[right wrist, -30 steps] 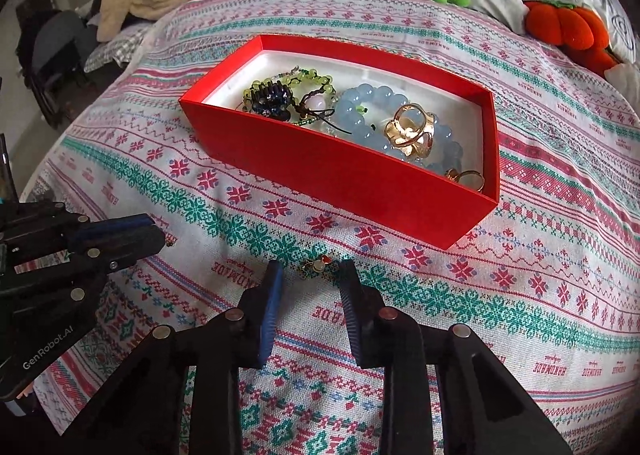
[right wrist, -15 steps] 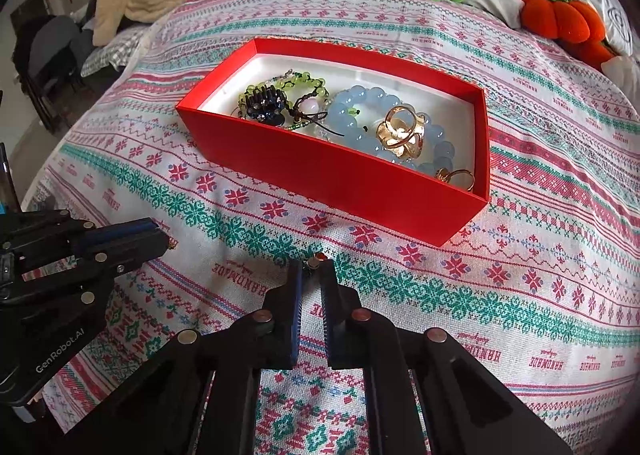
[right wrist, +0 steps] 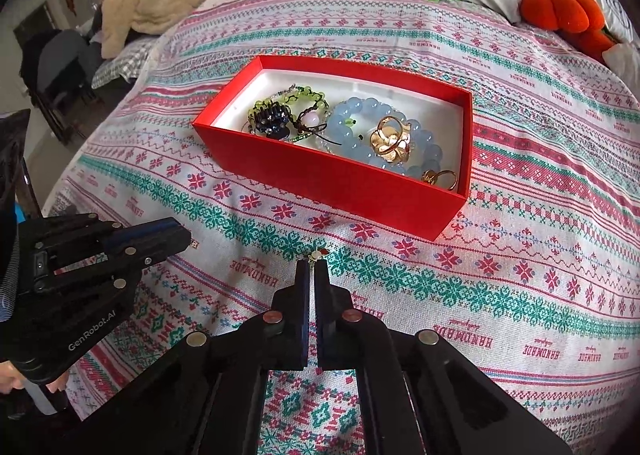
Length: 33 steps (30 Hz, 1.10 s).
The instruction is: Organize jewelry
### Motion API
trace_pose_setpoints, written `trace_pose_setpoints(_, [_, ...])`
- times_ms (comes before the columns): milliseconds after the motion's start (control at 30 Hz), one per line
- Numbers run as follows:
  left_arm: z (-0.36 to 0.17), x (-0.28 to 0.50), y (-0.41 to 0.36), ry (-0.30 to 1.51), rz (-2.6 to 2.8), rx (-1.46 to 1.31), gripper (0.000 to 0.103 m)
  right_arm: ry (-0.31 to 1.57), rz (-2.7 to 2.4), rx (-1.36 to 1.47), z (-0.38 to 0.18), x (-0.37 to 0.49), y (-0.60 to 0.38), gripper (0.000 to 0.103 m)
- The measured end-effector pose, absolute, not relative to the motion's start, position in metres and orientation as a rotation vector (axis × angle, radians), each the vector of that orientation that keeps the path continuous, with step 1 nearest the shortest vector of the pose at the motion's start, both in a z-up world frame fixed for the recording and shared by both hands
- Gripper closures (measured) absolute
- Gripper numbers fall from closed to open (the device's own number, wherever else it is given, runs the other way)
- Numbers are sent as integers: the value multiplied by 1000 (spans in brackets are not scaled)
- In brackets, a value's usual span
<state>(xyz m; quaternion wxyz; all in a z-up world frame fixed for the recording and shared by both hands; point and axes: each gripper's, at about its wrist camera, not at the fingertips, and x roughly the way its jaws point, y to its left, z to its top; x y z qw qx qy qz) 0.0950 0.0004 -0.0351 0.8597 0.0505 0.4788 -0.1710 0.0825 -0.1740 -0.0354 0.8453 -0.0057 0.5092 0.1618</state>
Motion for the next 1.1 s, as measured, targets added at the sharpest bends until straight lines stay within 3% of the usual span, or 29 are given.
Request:
trace_pose_setpoints(200, [-34,94,0,1003,-362,105,99,1042,334,23,-25,80,-181,102])
trace_pose_setpoints(300, [-34,94,-1,1004,-361,106,99,1061,302,32,-31,85,-183,96])
trace_pose_setpoints(367, [-34,93,-1,1005,-362,107,99,1084,293,31,-37,88,-182,77])
trace_pose_setpoints(400, [-34,93,-1,1005,-361,107,99,1085,287,31,-39,89,-181,60])
trace_pose_setpoints(433, [-35,93,-1,1006,-360,106,99,1080,284,33,-41,89,-181,49])
trace_pose_setpoints(467, [-35,92,-1,1006,-359,105,99,1076,285,31,-42,90,-180,49])
trace_pose_setpoints(767, [-36,91,0,1010,-358,105,99,1086,268,-44,-57,98,-162,51])
trace_pose_setpoints(1100, [-37,90,-1,1011,-357,105,99,1087,289,-66,-57,100,-159,88])
